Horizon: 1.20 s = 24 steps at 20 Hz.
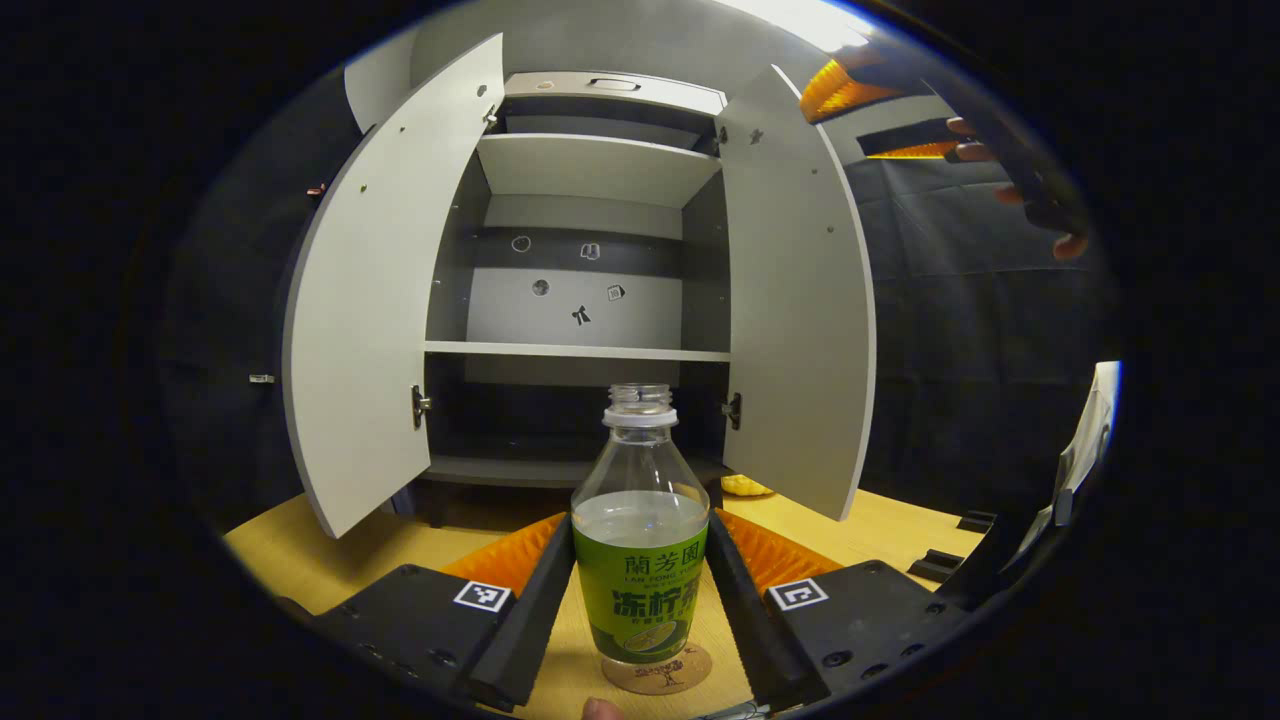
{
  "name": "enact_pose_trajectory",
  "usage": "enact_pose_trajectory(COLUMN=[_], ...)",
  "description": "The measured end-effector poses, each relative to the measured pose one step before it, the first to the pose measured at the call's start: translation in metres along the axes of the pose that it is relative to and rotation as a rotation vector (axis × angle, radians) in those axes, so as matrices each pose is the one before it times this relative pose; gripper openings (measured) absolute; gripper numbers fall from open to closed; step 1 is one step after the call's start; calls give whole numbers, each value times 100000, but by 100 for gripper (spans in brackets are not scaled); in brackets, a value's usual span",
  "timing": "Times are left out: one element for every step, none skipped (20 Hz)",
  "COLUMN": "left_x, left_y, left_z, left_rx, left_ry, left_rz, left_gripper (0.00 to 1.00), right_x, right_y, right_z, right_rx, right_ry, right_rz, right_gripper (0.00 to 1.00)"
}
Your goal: Grasp the bottle in the cabinet with the left hand and place it on the coaster, then close the right door with the right hand and the left door with the left hand.
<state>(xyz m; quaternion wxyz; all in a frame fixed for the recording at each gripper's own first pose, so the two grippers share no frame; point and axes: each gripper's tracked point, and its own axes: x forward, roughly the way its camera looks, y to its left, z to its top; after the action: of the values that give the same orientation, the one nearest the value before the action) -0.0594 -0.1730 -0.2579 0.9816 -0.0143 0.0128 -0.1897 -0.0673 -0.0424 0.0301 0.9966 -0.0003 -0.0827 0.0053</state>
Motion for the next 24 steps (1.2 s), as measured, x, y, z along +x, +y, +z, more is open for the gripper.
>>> enact_pose_trajectory(left_x=[221,278,141,134,172,153,84,99,95,75,50,112,41,-2,3,70,86,-40,-92,36,20,-57,39,-69], left_y=[-411,-274,-232,-245,-237,-84,-32,11,128,138,18,75,146,-99,-97,182,97,88,18,-81,-114,-235,-228,-123], left_z=[-708,-664,-774,-595,-659,-522,-495,-367,-461,-271,-223,-45,-207,-67,-7,-81,-289,56,53,-3,-41,-74,-169,-12], left_rx=[928,985,-26,-921,-1320,-903,-313,926,1275,736,192,27,-263,-317,77,707,345,46,-78,-433,-263,-181,-142,-185], left_ry=[110,281,254,298,367,306,64,61,349,248,-57,25,197,-118,-244,434,997,-344,-19,185,319,807,656,434], left_rz=[-899,-563,-495,-706,-520,-25,53,262,454,714,-268,169,185,-487,-300,961,354,55,-97,-579,-725,-1180,-950,-264], left_gripper=[78,78,78,78,78,78,78,78,79,79,79,78,78,79,79,78,79,80,80,81,81,81,84,92], right_x=[188,135,110,145,34,-6,-61,-34,-53,-48,14,-7,-47,9,-71,54,-30,-116,-150,-116,-130,-89,-56,-1], right_y=[109,26,54,8,90,180,285,150,243,150,217,77,73,18,-104,30,-79,-167,-121,-110,-172,-142,-135,-94], right_z=[-152,-147,-104,11,-87,27,14,-146,-69,-148,43,-171,-147,46,127,43,3,-163,-133,-133,-78,-30,61,40], right_rx=[1836,1915,1187,289,-624,-1137,-1423,-1380,-1065,-642,-459,-452,-407,-504,-290,59,71,-55,-85,-321,-319,-221,97,489], right_ry=[1064,882,585,208,140,54,112,317,342,311,382,777,618,83,-328,-126,143,421,435,533,228,120,60,57], right_rz=[-157,-29,-70,-202,70,462,570,502,667,575,308,273,258,116,-232,-72,-210,-470,-244,-425,-375,-408,-453,-465], right_gripper=[97,97,98,98,98,98,98,98,98,98,98,98,98,98,98,98,98,98,98,98,98,98,98,98])
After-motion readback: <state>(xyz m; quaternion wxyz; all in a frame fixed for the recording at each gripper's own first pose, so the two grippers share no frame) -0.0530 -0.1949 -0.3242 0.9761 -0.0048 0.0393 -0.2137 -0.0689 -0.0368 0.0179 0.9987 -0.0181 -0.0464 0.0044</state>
